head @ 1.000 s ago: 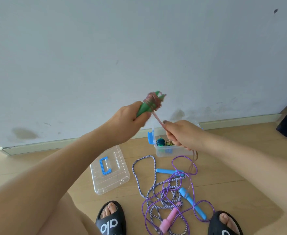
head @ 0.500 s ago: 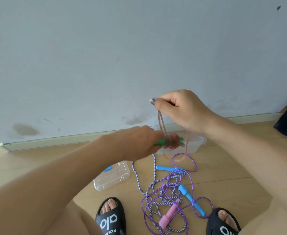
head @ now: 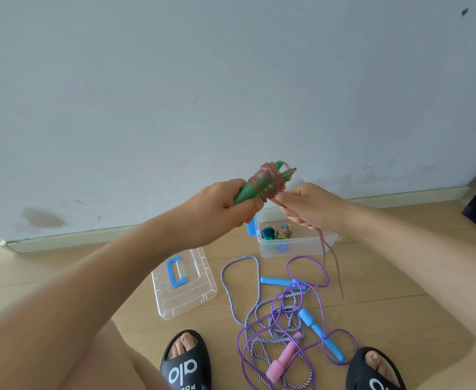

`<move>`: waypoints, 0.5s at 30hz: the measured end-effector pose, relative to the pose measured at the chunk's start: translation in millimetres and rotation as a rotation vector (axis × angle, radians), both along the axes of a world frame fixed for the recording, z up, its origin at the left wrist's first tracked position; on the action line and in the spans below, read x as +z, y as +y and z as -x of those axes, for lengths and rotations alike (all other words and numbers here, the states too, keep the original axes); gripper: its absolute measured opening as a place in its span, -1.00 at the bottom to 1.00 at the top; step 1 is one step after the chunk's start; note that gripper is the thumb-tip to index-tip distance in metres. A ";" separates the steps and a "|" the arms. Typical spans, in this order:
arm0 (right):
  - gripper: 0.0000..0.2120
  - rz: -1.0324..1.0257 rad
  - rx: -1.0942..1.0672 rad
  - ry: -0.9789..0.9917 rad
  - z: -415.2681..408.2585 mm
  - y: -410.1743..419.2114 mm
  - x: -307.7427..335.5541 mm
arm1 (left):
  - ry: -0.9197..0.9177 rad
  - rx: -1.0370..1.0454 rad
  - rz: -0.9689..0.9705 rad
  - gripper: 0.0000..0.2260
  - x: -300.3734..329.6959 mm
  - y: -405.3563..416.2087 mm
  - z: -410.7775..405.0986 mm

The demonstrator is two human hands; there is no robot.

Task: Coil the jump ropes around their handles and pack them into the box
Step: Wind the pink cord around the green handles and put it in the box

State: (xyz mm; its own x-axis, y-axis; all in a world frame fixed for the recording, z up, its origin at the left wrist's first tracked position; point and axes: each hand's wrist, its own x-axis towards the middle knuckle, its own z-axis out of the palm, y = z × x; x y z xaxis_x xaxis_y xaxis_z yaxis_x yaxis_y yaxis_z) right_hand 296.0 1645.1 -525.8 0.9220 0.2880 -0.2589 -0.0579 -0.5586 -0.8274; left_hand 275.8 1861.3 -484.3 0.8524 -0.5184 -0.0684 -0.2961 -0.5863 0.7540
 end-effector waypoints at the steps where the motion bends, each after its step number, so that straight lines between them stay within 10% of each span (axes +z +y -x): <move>1: -0.50 0.028 0.002 -0.011 1.8 0.0 0.5 | 0.071 0.024 0.032 -0.64 -2.6 2.7 -5.5; 5: -0.47 0.208 0.010 -0.093 13.7 0.5 0.6 | 0.293 0.144 0.204 -0.75 -12.9 17.1 -26.0; 15: -0.47 0.257 0.092 -0.543 29.9 26.4 35.2 | -0.093 -0.166 -0.508 -0.80 -26.5 1.4 -16.7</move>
State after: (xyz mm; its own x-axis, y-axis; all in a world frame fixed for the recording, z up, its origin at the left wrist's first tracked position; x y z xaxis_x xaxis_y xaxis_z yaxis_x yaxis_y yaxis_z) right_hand 266.1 1671.5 -490.6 0.9162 0.3630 0.1699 0.3925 -0.7270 -0.5635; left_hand 292.6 1862.7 -510.8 0.7763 -0.5677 -0.2741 -0.4675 -0.8101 0.3538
